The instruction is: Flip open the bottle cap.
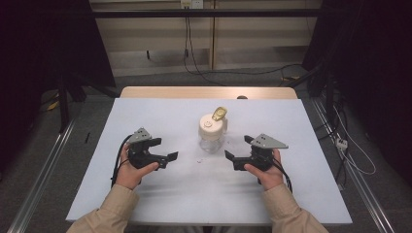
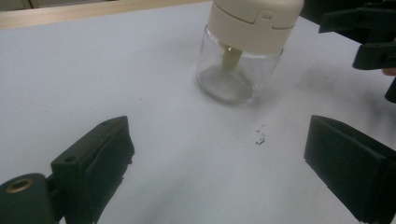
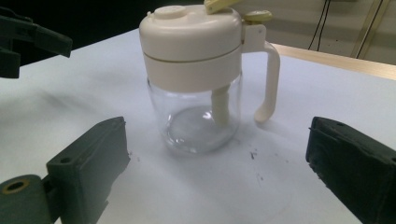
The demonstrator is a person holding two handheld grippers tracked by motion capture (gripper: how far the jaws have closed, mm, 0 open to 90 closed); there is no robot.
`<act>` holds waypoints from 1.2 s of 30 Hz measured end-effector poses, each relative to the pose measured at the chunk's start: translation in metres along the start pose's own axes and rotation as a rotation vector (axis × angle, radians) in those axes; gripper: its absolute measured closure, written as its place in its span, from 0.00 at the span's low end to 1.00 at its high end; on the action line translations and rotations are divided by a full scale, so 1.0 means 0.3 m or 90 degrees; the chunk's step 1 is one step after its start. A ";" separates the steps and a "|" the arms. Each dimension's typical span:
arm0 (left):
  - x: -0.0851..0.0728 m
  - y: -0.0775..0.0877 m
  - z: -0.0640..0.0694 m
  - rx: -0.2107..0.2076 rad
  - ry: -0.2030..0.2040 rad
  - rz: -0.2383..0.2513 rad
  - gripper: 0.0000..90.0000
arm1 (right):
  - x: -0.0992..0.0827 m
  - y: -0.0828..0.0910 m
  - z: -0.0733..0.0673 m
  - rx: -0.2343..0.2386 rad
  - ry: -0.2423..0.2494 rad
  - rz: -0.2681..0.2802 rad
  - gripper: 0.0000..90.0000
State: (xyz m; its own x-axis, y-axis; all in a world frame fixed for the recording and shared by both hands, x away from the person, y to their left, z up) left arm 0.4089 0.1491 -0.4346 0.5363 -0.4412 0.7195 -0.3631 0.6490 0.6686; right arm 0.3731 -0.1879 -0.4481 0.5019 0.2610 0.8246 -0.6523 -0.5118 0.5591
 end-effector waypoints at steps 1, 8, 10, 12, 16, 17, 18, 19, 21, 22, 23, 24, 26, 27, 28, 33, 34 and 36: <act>-0.007 0.004 0.000 0.001 -0.004 0.005 0.07 | -0.005 0.009 0.001 -0.001 0.000 0.000 0.06; -0.046 0.032 -0.017 0.006 0.000 0.004 0.07 | -0.039 0.071 0.010 -0.001 0.000 0.007 0.06; -0.055 0.040 -0.020 0.008 0.005 0.007 0.07 | -0.048 0.087 0.011 -0.002 0.001 0.007 0.06; -0.064 0.049 -0.023 -0.001 0.009 0.012 0.07 | -0.057 0.100 0.012 -0.005 0.003 0.007 0.06; -0.084 0.061 -0.027 0.000 0.010 0.013 0.07 | -0.071 0.125 0.014 -0.009 0.000 0.008 0.06; -0.089 0.064 -0.027 0.001 0.013 0.011 0.07 | -0.074 0.131 0.015 -0.009 0.000 0.008 0.06; -0.094 0.067 -0.028 0.001 0.012 0.012 0.07 | -0.078 0.136 0.016 -0.010 0.000 0.007 0.06; -0.098 0.069 -0.029 0.003 0.012 0.012 0.07 | -0.082 0.140 0.018 -0.010 0.000 0.007 0.06; -0.105 0.076 -0.028 0.007 0.008 0.012 0.07 | -0.089 0.150 0.022 -0.010 -0.005 0.005 0.06; -0.108 0.078 -0.027 0.004 0.010 0.016 0.07 | -0.093 0.154 0.025 -0.013 -0.006 0.006 0.06; -0.112 0.081 -0.027 0.004 0.010 0.016 0.07 | -0.097 0.159 0.028 -0.016 -0.006 0.005 0.06; -0.116 0.083 -0.028 0.003 0.013 0.013 0.07 | -0.101 0.162 0.029 -0.016 -0.008 0.005 0.06; -0.125 0.085 -0.033 0.001 0.019 0.011 0.07 | -0.108 0.170 0.032 -0.020 -0.008 0.005 0.06; -0.130 0.089 -0.036 0.003 0.019 0.011 0.07 | -0.111 0.174 0.033 -0.020 -0.007 0.003 0.06; -0.133 0.092 -0.039 0.005 0.019 0.011 0.07 | -0.115 0.177 0.034 -0.019 -0.003 0.002 0.06; -0.151 0.111 -0.051 0.009 0.025 0.017 0.07 | -0.134 0.192 0.043 -0.019 -0.007 -0.001 0.06; -0.155 0.113 -0.052 0.009 0.027 0.016 0.07 | -0.138 0.194 0.045 -0.020 -0.007 0.000 0.06; -0.161 0.118 -0.056 0.012 0.028 0.014 0.07 | -0.146 0.199 0.047 -0.021 -0.002 -0.004 0.06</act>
State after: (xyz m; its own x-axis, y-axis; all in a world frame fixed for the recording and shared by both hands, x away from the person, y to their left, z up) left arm 0.3829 0.2037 -0.4490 0.5608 -0.3989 0.7256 -0.3898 0.6459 0.6564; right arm 0.3202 -0.2413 -0.4521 0.5076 0.2617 0.8209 -0.6672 -0.4835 0.5667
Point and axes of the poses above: each handheld gripper's, and its own axes: y roughly backward along the jaws, x roughly out of its top, z roughly to its right, the point moved 3 cm from there along -y, roughly forward along the jaws, and after that the axes turned 14 degrees about -z, right-handed, at the moved point
